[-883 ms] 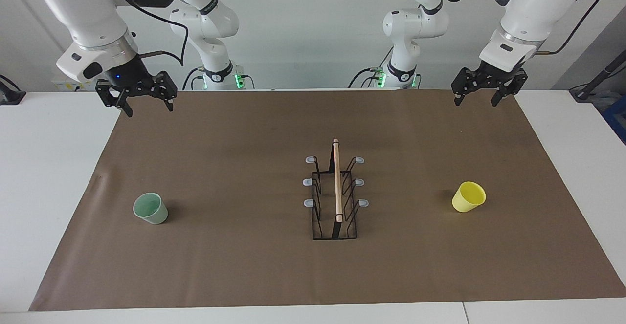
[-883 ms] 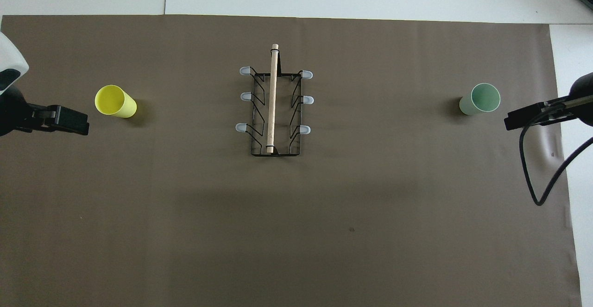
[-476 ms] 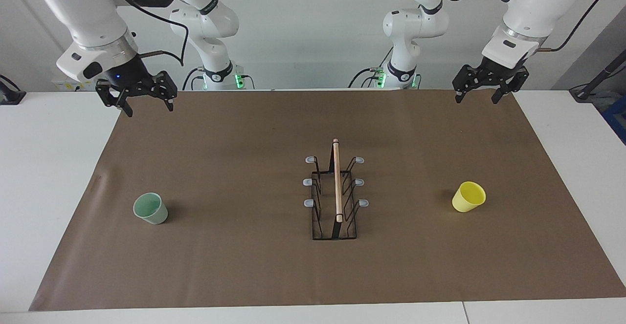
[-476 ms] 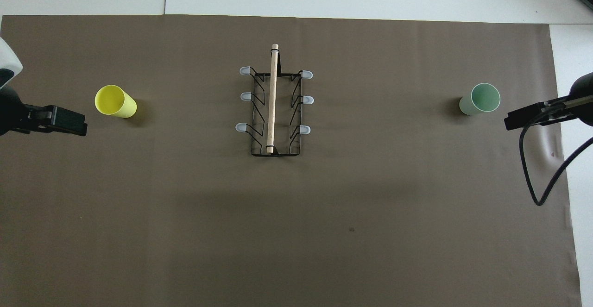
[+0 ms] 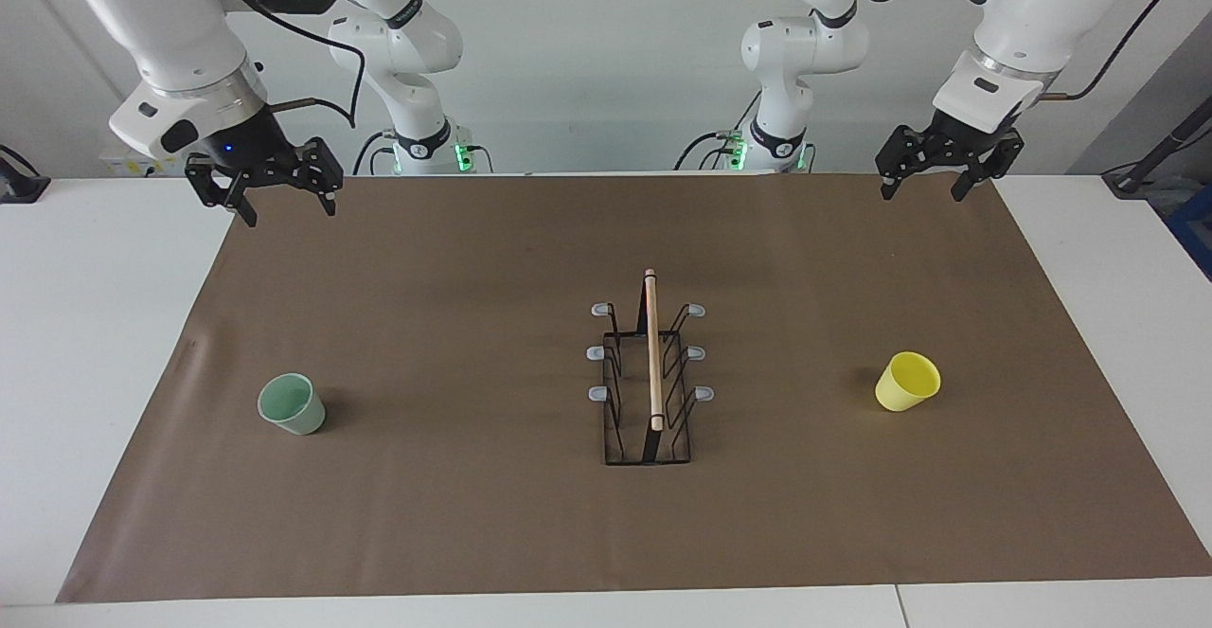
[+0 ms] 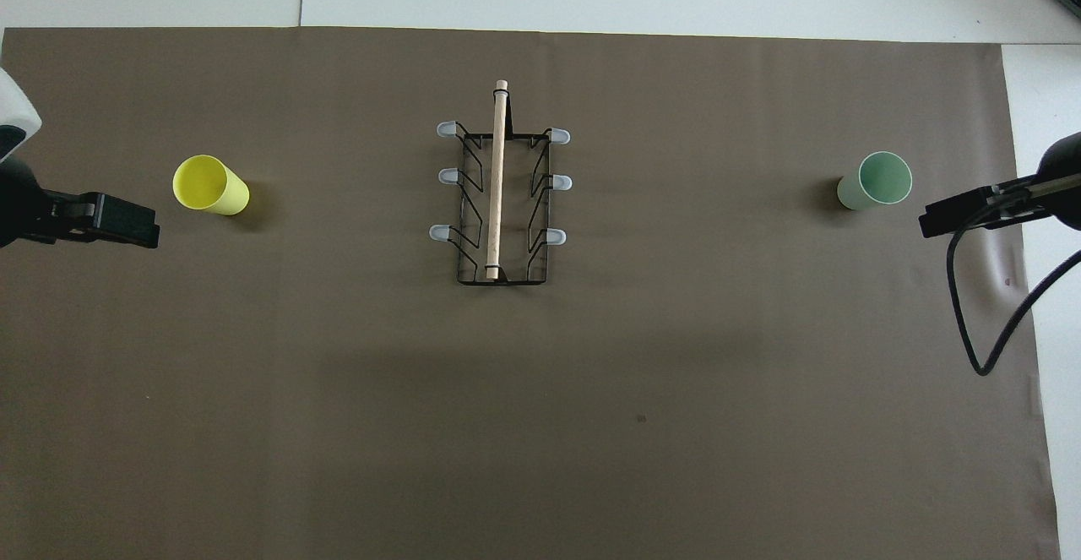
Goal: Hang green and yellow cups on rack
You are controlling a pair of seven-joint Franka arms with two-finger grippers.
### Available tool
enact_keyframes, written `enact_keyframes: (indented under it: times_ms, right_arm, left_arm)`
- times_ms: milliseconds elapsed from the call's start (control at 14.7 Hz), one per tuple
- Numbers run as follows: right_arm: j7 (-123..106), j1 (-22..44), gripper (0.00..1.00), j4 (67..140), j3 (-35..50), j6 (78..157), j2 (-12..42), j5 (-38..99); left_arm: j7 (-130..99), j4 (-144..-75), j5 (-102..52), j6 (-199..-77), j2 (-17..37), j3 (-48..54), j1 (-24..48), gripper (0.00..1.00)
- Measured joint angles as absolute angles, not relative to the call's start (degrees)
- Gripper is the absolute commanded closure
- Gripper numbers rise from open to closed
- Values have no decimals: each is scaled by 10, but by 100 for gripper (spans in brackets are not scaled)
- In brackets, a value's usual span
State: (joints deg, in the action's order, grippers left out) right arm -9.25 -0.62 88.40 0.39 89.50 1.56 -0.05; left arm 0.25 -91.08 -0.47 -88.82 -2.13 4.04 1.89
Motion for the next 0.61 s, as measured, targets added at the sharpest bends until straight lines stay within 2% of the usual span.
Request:
enact_keyframes:
  times_ms: [611]
  right_arm:
    - [-108, -3, 0, 910, 7, 957, 27, -1]
  left_arm:
    - [2, -928, -5, -901, -23, 45, 19, 0]
